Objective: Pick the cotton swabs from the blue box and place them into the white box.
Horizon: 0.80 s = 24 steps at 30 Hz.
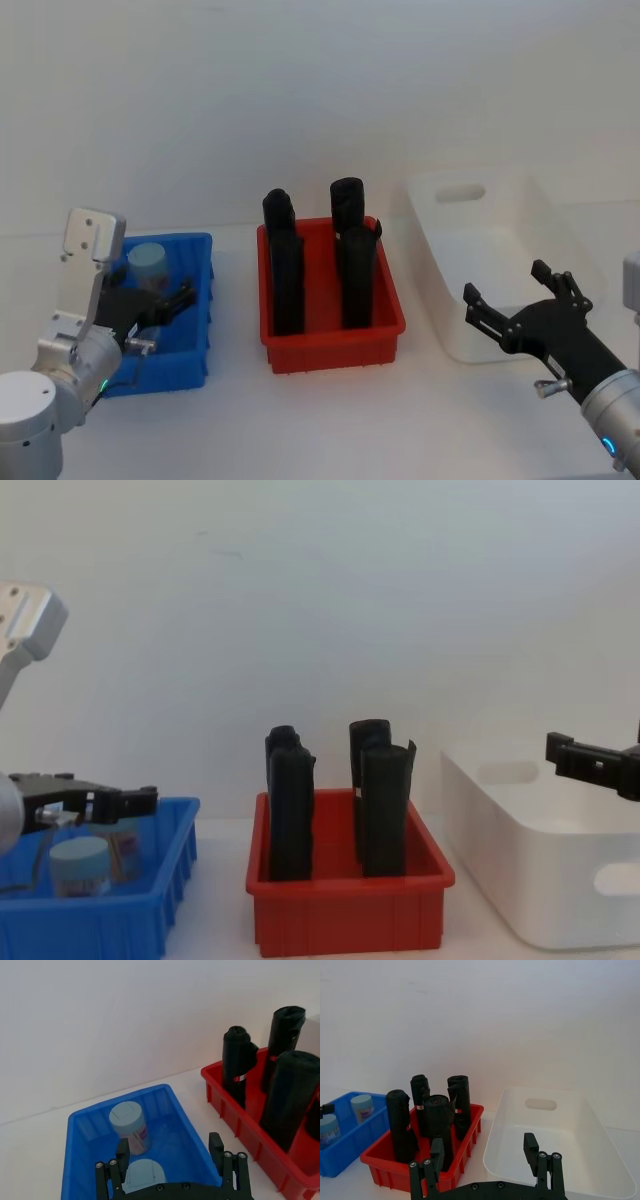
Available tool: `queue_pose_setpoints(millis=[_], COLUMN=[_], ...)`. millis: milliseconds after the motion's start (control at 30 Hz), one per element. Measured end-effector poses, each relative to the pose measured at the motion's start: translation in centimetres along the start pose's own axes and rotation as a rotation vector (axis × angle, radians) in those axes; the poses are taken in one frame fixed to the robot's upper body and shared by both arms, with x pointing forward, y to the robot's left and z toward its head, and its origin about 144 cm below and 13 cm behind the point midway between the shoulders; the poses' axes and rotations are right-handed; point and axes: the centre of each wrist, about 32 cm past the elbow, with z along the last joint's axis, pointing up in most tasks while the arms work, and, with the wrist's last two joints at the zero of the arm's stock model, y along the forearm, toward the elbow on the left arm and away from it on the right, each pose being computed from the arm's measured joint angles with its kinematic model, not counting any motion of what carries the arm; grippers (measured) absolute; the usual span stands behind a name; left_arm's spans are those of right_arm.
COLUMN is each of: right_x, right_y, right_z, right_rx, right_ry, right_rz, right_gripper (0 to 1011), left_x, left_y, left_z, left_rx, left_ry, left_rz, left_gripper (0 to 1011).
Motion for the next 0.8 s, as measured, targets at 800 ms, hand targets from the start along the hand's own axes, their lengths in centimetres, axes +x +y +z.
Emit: queue_pose_setpoints(millis=[800], right_x=[0.0], right_y=[0.0], right_z=[0.0], right_rx=[0.000], right_ry=[0.000], right_rz=[0.000], right_gripper=[1002], left_x=[2.6], left_y=[-1.3], left_z=[-2.0], left_rx=[0.132], left_ry=[0.010], left_rz=[0.025], left_gripper=[1003])
